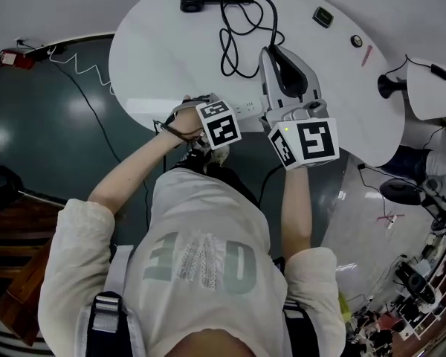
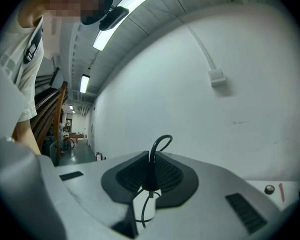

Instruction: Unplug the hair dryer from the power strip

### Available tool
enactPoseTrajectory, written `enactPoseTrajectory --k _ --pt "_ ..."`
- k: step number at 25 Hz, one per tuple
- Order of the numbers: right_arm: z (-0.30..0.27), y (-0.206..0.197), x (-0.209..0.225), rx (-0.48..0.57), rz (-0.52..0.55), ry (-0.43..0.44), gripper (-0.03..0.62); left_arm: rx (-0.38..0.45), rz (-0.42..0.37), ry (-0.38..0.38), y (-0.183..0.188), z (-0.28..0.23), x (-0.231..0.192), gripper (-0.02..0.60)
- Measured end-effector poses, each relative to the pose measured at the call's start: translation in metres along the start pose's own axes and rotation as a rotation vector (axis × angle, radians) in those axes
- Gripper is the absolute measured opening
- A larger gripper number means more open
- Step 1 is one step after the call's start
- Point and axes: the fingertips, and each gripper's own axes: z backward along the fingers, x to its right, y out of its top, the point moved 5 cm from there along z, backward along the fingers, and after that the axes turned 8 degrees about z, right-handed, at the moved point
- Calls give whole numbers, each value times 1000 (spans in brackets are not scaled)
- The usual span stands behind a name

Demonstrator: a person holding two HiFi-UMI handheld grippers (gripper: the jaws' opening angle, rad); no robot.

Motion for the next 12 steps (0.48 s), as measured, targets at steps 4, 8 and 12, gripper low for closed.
enactPoseTrajectory --k 4,8,12 --pt "-7 -31 9 -62 -95 -19 41 7 4 2 1 0 0 256" --pt "-13 -72 20 -106 -261 -21 41 3 3 8 2 0 0 256" --pt "-17 -110 31 -122 -471 -39 41 1 6 9 3 0 0 256"
